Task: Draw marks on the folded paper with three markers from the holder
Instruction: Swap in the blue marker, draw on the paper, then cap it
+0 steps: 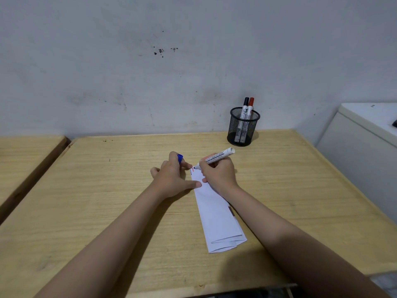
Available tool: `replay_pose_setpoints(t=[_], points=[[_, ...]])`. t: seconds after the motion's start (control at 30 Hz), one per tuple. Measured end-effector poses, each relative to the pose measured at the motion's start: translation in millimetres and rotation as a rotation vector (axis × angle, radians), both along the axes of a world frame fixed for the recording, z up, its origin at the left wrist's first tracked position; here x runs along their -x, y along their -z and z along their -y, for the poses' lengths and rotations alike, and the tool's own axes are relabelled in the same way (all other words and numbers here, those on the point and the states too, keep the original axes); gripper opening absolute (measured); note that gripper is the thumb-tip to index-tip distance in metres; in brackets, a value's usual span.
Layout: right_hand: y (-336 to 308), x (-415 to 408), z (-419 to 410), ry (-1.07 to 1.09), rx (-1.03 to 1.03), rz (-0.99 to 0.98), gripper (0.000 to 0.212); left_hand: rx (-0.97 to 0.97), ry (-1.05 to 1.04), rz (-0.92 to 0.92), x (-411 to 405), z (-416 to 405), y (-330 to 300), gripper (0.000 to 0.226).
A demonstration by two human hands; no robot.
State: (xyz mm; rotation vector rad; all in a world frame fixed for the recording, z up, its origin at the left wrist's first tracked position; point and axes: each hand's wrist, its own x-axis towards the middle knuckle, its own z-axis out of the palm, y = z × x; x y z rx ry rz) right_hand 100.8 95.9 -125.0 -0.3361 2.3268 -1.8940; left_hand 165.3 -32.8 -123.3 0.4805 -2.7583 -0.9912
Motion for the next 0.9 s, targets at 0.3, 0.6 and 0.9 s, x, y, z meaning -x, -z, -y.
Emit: replay_pose_setpoints(t=[0.3,0.6,0.9], points=[[5,3,2,-0.015,0.021,0.004,0.007,0.023,0.042,0.061,3,3,-5,0.060],[8,6,1,-0.038,0.050,0.041,0.016,0.064,0.058,-0.117,19,12,-22,0.023],[9,6,1,-0.040,0.041,0.032,0.014,0.181,0.025,0.030,43,23,-22,0.019]])
